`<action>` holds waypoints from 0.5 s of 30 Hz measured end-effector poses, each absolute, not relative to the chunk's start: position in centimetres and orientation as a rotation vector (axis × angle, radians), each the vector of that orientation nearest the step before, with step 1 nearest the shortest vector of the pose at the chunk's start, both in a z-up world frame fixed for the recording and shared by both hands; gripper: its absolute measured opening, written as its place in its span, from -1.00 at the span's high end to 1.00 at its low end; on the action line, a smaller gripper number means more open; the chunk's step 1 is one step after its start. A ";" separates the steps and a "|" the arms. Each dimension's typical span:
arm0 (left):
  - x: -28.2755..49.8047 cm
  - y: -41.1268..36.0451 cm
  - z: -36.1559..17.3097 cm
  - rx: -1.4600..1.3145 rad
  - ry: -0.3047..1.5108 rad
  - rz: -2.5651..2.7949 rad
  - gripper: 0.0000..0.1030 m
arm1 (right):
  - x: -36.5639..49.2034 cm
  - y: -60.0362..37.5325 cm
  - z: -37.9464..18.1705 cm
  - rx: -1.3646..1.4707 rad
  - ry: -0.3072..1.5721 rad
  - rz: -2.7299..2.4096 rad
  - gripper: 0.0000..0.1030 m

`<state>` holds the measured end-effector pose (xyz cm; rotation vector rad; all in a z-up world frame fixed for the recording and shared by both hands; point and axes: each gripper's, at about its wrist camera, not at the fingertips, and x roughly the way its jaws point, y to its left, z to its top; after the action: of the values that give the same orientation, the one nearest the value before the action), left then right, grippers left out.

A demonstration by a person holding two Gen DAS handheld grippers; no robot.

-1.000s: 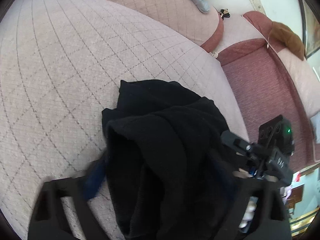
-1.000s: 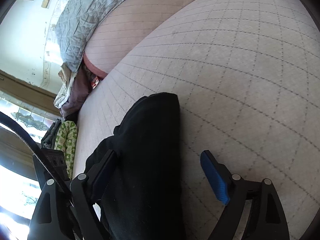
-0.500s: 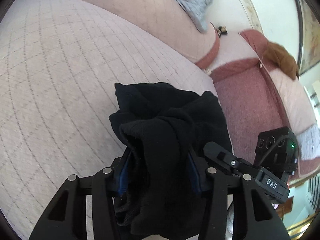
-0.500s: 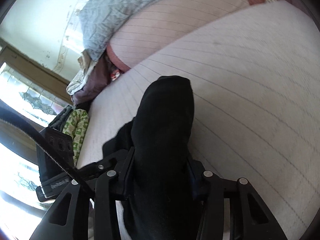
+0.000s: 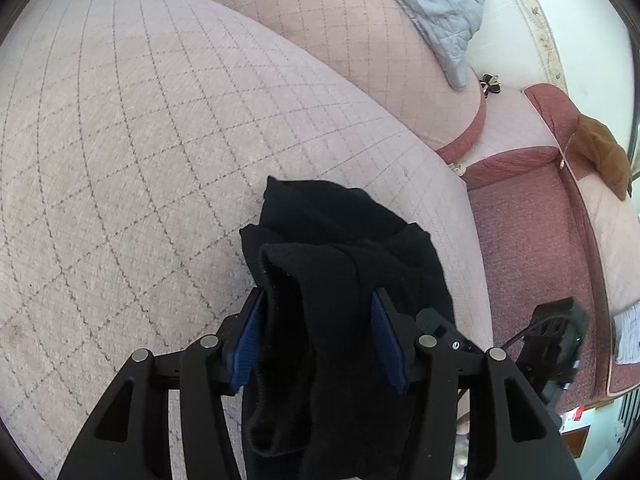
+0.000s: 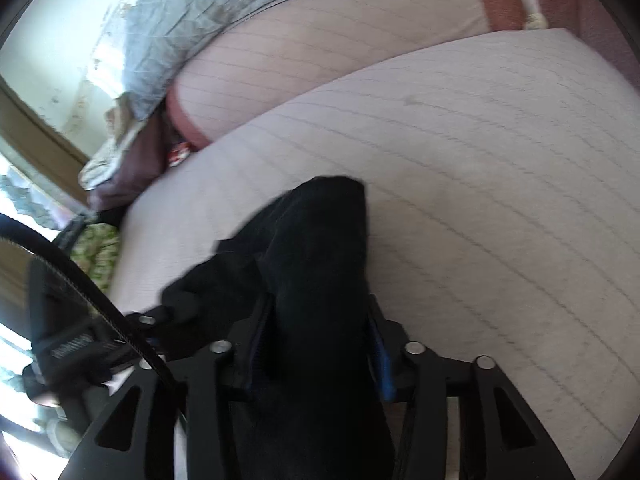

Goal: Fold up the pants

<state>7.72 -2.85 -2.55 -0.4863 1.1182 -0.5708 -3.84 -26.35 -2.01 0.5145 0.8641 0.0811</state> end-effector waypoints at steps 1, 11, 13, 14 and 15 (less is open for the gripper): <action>7.6 -2.6 -2.2 -0.483 1.111 -0.571 -0.01 | -4.2 -26.7 -1.9 0.522 0.863 0.078 -0.27; 6.4 0.0 0.3 -0.650 0.970 -0.654 -0.12 | -9.3 -26.2 3.9 0.442 0.721 0.106 -0.27; 6.4 -1.3 -0.7 -0.633 1.001 -0.671 -0.13 | -10.3 -25.3 3.8 0.450 0.718 0.136 -0.27; 6.4 -1.8 -1.2 -0.610 1.015 -0.661 -0.13 | -10.9 -24.9 3.4 0.449 0.724 0.146 -0.27; 6.4 -2.3 -1.7 -0.576 1.031 -0.640 -0.13 | -11.1 -24.3 3.0 0.446 0.733 0.153 -0.27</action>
<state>6.44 -2.31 -1.72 -0.5762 1.0314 -0.6400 -11.07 -24.31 2.98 0.4461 0.7332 0.1530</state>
